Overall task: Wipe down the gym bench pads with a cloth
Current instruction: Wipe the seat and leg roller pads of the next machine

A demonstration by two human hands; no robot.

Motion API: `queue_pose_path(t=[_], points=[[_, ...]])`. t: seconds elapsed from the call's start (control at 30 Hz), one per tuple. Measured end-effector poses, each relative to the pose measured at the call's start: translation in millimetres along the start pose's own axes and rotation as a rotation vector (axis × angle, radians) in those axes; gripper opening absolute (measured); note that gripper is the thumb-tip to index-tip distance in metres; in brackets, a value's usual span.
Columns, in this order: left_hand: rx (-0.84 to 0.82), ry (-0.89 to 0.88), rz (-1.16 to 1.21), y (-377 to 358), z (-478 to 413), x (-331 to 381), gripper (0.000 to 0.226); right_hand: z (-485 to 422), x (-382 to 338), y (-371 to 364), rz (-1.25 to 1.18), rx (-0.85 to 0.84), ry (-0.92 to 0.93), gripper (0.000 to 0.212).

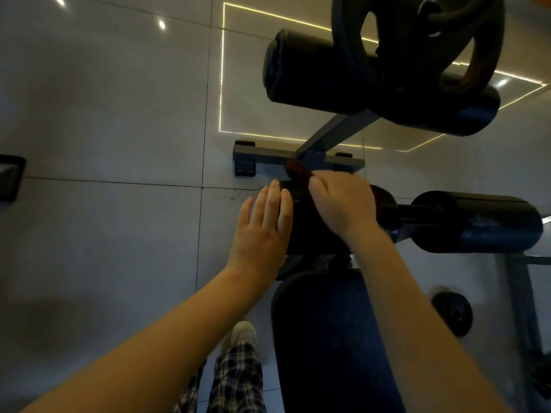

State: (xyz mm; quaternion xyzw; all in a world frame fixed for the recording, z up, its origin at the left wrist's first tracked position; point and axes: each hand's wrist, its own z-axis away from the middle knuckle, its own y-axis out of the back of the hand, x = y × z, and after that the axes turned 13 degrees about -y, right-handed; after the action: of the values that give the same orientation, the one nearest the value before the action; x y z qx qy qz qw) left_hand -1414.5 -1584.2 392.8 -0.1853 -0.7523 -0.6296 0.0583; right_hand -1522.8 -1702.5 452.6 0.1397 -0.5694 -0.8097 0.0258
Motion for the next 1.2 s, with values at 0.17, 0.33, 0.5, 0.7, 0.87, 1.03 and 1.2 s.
queue_pose_path(t=[0.17, 0.33, 0.5, 0.7, 0.87, 1.03, 1.2], points=[[-0.015, 0.018, -0.041, 4, 2, 5, 0.093, 101, 27, -60, -0.064, 0.41, 0.071, 0.047], [-0.007, 0.038, -0.005, 4, -1, 5, 0.095, 59, 36, -38, 0.011, 0.433, 0.122, 0.051], [-0.024, 0.022, 0.005, 4, -3, 3, 0.106, -42, 19, 14, 0.172, -0.33, -0.145, 0.041], [-0.038, 0.011, 0.029, 8, -1, 3, 0.097, -11, 19, 2, 0.093, -0.035, -0.026, 0.035], [-0.101, 0.052, 0.006, 12, -1, 7, 0.095, 96, 7, -50, -0.049, 0.373, 0.006, 0.048], [-0.111, 0.095, 0.012, 14, -3, 10, 0.09, 86, 0, -60, -0.038, 0.476, 0.079, 0.044], [-0.176, 0.091, 0.089, 19, -11, 4, 0.116, -5, -32, 5, 0.044, -0.071, -0.129, 0.043]])
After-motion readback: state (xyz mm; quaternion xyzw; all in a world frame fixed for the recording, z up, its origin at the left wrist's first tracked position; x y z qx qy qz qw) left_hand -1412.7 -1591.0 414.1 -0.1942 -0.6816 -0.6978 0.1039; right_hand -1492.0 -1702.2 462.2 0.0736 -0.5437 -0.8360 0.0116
